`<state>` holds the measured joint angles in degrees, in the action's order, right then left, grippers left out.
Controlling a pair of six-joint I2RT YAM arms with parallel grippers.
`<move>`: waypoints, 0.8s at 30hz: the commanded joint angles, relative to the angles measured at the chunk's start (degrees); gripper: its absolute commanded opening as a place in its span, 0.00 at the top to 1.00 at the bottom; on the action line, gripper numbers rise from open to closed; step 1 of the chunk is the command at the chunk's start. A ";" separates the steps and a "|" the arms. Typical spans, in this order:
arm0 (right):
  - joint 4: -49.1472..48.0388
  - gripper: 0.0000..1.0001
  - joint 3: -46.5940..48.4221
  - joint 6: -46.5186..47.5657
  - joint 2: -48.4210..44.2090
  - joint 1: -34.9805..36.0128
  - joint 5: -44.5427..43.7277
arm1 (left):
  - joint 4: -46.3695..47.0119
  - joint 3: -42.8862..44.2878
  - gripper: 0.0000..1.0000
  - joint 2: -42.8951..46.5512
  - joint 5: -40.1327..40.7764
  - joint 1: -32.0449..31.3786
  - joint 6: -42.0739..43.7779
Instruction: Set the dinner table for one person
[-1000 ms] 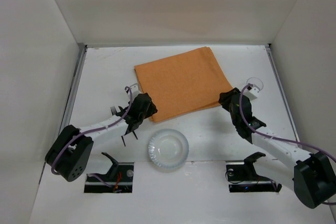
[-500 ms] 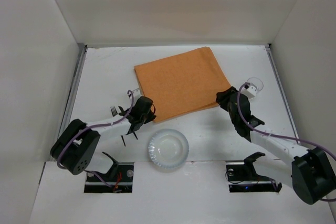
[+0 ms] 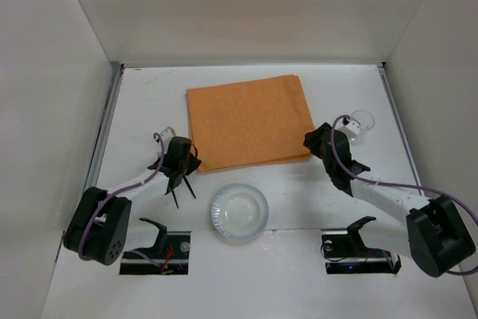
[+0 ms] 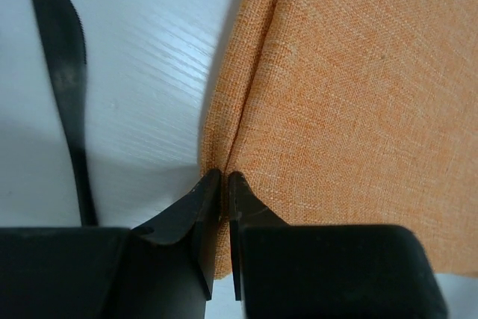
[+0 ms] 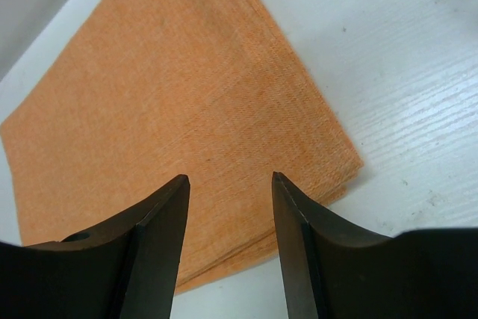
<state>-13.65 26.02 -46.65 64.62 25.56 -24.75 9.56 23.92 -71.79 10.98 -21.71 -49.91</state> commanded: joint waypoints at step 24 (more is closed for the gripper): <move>10.14 0.45 5.53 -13.29 12.37 -0.65 0.58 | -1.21 -1.60 0.62 4.91 5.98 -1.88 7.19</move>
<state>-3.31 29.10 -57.52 75.59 24.45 -25.61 6.17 22.20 -66.39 18.63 -23.29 -43.90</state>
